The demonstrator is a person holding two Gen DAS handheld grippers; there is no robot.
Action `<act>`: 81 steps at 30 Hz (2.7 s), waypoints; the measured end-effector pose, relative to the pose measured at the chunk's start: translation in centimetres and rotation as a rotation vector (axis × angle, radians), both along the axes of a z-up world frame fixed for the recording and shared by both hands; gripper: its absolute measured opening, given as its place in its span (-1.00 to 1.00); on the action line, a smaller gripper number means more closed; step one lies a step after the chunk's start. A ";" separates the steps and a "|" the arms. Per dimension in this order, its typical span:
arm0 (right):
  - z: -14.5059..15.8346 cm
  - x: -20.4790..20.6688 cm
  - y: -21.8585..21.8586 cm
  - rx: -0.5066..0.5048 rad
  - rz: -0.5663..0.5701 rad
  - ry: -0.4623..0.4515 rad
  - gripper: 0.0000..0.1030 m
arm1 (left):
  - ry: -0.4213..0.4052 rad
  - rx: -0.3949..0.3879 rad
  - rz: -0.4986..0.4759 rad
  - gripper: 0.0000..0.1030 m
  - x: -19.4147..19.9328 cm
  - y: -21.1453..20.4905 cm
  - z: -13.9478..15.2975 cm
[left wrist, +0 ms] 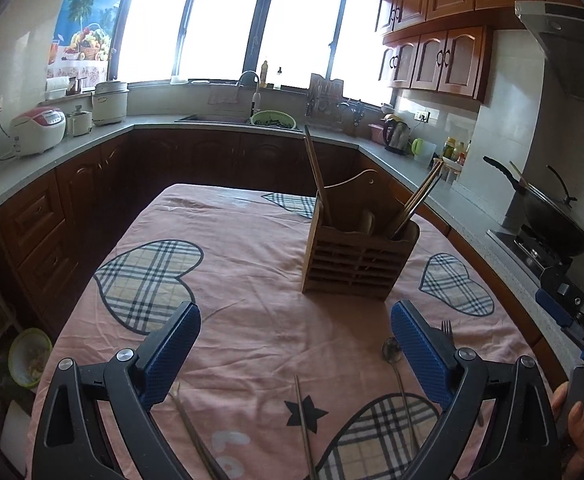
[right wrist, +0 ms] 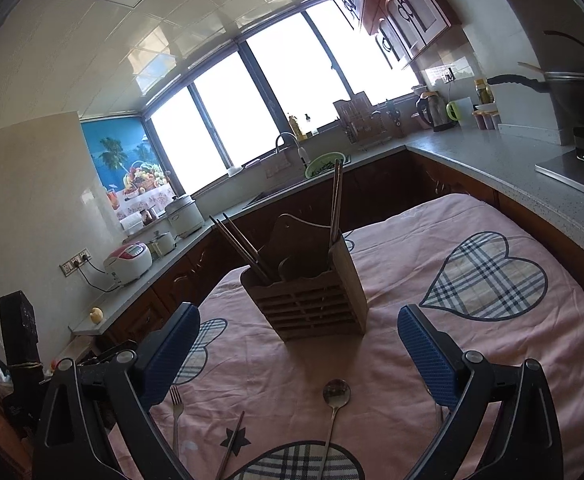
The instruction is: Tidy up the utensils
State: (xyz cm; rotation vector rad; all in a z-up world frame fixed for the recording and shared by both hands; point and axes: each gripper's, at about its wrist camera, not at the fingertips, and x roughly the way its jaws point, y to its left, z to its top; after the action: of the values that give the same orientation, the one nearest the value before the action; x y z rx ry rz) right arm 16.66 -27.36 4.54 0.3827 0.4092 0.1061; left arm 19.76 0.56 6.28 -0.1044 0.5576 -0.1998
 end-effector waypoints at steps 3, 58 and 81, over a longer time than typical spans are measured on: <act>0.4 -2.1 0.9 -0.058 -0.014 -0.027 0.99 | -0.026 0.025 0.032 0.88 -2.5 0.2 0.0; -4.3 -16.3 7.4 -0.316 -0.049 -0.139 1.00 | -0.176 0.101 0.064 0.99 -19.1 1.9 -4.5; -4.1 -16.9 8.0 -0.323 -0.046 -0.149 1.00 | -0.174 0.103 0.070 0.99 -19.4 2.3 -4.4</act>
State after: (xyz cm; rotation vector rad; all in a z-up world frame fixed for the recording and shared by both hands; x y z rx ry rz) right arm -0.27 -19.40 0.43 0.0646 0.2644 0.0222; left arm 0.40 2.89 1.83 -0.0063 0.3892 -0.1109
